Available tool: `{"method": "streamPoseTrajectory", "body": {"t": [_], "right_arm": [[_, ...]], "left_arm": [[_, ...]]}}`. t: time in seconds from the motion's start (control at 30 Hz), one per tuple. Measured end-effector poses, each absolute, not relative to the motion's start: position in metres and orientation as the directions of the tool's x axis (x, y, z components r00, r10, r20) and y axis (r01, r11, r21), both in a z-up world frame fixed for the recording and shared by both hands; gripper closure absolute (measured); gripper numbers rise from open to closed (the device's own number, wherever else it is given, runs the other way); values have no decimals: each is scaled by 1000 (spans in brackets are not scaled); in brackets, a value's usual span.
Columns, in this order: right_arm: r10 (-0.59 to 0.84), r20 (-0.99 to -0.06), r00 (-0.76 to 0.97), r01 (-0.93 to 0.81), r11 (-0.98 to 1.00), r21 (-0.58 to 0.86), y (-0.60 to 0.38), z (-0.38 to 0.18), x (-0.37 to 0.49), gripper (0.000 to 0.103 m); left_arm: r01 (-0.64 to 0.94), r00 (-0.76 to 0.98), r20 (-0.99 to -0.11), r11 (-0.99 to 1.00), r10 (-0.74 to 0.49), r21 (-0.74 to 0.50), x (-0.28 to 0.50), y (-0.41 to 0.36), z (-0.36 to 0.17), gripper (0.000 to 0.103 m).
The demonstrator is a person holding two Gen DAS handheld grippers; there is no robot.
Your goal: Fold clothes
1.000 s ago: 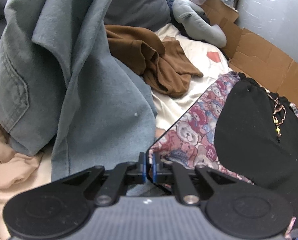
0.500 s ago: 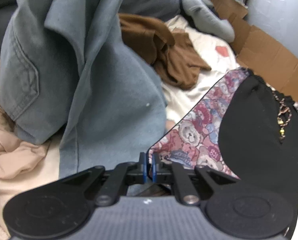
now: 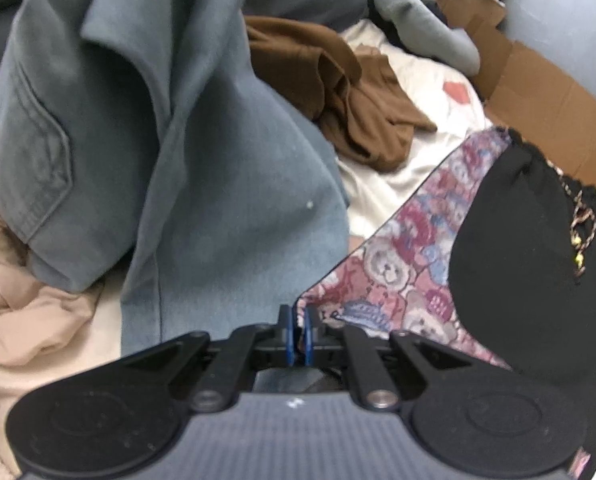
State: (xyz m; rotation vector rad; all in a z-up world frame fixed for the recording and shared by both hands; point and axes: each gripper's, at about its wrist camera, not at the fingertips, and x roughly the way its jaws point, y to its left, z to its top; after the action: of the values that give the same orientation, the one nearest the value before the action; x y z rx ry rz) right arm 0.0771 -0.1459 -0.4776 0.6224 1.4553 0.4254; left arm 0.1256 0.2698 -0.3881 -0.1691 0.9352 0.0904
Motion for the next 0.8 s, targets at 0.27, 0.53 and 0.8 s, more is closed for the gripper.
{"method": "streamPoseTrajectory", "body": {"t": [0.27, 0.53, 0.8], "right_arm": [[591, -797, 126, 63, 797, 601, -162, -455, 74, 100], [572, -773, 274, 90, 785, 613, -182, -436, 99, 72], [517, -774, 366, 195, 770, 607, -185, -447, 123, 75]], "left_arm": [[-164, 591, -806, 984, 37, -75, 125, 269, -384, 95], [-176, 598, -801, 981, 38, -85, 124, 271, -384, 96], [-164, 596, -802, 983, 30, -85, 125, 272, -384, 96]]}}
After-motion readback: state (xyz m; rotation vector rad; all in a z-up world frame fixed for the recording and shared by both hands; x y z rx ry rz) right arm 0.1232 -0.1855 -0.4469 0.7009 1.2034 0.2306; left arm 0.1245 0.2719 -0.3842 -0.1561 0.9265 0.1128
